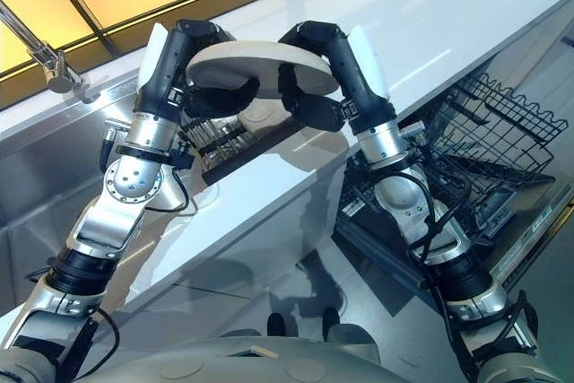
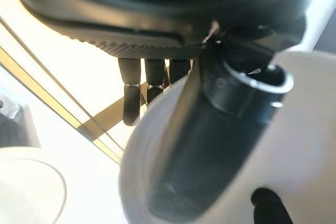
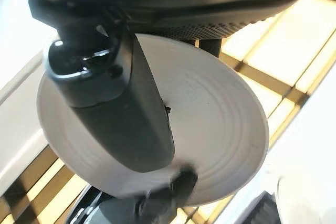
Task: Pick up plates and place into dishwasher.
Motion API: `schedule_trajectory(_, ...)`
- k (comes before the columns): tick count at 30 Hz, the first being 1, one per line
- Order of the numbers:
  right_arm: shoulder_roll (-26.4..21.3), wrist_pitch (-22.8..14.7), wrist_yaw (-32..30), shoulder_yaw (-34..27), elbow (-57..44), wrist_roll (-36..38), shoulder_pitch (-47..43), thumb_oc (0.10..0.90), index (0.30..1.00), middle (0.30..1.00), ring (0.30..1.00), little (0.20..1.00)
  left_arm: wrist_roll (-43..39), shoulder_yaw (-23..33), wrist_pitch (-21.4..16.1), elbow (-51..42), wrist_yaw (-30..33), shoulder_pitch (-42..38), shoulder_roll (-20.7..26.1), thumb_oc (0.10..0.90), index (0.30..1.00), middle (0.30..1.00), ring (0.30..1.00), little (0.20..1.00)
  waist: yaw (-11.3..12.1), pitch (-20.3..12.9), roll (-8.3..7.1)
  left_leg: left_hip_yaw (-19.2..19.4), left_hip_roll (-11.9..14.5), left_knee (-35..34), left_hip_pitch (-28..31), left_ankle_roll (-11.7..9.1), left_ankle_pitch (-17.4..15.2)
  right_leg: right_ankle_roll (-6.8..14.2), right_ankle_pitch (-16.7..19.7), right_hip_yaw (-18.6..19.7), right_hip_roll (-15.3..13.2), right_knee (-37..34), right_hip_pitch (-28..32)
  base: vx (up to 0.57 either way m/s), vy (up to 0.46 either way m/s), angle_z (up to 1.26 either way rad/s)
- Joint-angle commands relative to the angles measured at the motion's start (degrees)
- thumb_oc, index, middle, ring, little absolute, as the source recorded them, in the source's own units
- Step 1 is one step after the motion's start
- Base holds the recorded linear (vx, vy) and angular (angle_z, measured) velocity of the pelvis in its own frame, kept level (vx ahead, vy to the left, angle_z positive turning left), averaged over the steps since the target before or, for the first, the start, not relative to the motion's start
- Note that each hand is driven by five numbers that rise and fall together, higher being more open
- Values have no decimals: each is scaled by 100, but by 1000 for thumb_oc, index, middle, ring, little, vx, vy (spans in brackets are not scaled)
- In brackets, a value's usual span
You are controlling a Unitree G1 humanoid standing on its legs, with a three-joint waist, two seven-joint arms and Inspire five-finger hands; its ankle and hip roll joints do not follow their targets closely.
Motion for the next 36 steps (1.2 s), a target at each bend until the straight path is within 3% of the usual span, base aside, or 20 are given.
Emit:
schedule_trajectory(1,-294,-524,-1179,-1217,33,62,-604,100,300,300,300,200,-212,148,-290,374,123,-474,256,800,900,900,900,900,-22,-446,-141,-50,-294,133,-29,-53,-537,552,-452,-410,-65,413,12,0,0,0)
schedule_trajectory(7,-923,-634,-1740,-2246,738,476,-478,100,300,300,300,200,-331,674,-227,763,32,-217,675,800,900,900,900,900,-7,-472,-173,-125,-307,119,-43,-43,-538,553,-458,-417,-61,408,14,0,0,0)
schedule_trajectory(15,-1646,119,-2588,-3239,1725,181,-28,100,300,300,300,200,-438,1226,-203,1267,65,26,1018,800,900,900,900,900,19,-491,-206,-278,-342,83,-75,-23,-513,557,-506,-394,-51,475,-14,17,1,2)
schedule_trajectory(21,-1849,525,-2608,-3801,2629,507,625,100,300,300,300,200,-415,1511,-309,1379,146,278,1085,800,900,900,900,900,16,-463,-200,-355,-343,49,-97,-21,-486,573,-518,-355,-43,534,-59,36,-20,8)
schedule_trajectory(25,-1789,808,-2223,-3762,3215,381,882,100,300,300,300,200,-413,1596,-304,1369,185,368,1120,800,900,900,900,900,33,-395,-181,-436,-339,37,-97,-22,-456,566,-532,-348,-35,594,-85,62,-57,8)
schedule_trajectory(30,-1877,1165,-1929,-3288,3981,-47,848,100,300,300,300,200,-480,1642,-449,1461,250,382,1250,800,900,900,900,900,114,-261,-140,-529,-320,74,-141,-54,-414,516,-601,-446,-19,708,-124,55,-78,4)
schedule_trajectory(32,-1930,1178,-1948,-3197,4133,19,813,100,300,300,300,200,-465,1652,-490,1477,264,384,1271,800,900,900,900,900,123,-225,-127,-551,-308,81,-159,-64,-403,506,-613,-465,-19,738,-146,19,-67,8)
schedule_trajectory(36,-2056,1612,-2079,-2855,4619,-21,599,100,300,300,300,200,-553,1638,-672,1483,414,304,1425,800,900,900,900,900,219,33,-34,-651,-299,162,-382,-130,-339,452,-693,-560,-33,923,-354,-27,-81,21)
